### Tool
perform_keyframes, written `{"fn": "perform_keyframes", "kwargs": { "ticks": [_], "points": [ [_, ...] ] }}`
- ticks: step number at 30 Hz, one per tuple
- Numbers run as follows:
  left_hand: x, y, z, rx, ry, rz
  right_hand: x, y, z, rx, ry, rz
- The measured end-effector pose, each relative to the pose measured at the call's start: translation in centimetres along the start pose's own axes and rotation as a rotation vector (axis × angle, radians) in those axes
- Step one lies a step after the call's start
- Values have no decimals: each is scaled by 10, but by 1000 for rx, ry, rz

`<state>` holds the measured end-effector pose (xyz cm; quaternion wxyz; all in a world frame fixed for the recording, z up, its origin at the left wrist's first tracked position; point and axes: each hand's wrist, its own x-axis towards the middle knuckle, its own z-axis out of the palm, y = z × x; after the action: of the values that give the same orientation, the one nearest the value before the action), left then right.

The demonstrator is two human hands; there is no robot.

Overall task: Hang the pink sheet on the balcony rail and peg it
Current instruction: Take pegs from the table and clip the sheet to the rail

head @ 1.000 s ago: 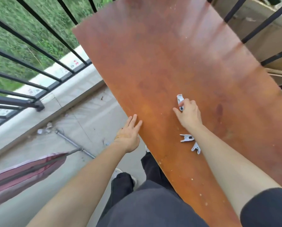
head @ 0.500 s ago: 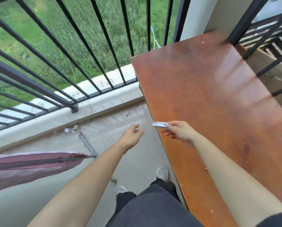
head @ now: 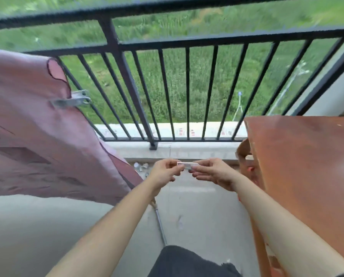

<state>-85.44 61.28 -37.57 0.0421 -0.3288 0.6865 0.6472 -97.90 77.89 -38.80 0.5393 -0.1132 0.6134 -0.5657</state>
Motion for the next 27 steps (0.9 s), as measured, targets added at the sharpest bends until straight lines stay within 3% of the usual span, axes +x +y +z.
{"fn": "perform_keyframes", "kwargs": {
  "ticks": [2, 4, 6, 8, 9, 12, 14, 16, 19, 22, 25, 27],
  "points": [
    [-6, -12, -36, 80, 51, 39, 15, -1, 33, -115, -21, -7],
    [-9, -24, -58, 305, 91, 94, 24, 5, 53, -243, -3, -18],
    [-12, -39, -85, 918, 113, 163, 37, 19, 75, -381, 34, -22],
    [-9, -51, -110, 1537, 16, 261, 44, 36, 90, -443, 74, -13],
    [-9, -52, -120, 1728, -42, 313, 47, 42, 96, -460, 90, -8],
    [0, -48, -138, 2017, -113, 545, 56, 48, 102, -525, 134, -15],
    [7, -40, -142, 2157, -95, 603, 63, 42, 100, -557, 148, -28],
    [14, -36, -143, 2389, -124, 539, 72, 35, 94, -580, 138, -39],
    [16, -33, -141, 2556, -181, 190, 82, 27, 88, -639, 109, -37],
    [20, -30, -134, 2577, -198, 190, 90, 24, 86, -640, 70, -46],
    [31, -23, -126, 2458, -202, -13, 97, 26, 79, -657, 35, -57],
    [39, -15, -123, 2236, -165, -135, 101, 29, 72, -684, 37, -63]
  ]
}}
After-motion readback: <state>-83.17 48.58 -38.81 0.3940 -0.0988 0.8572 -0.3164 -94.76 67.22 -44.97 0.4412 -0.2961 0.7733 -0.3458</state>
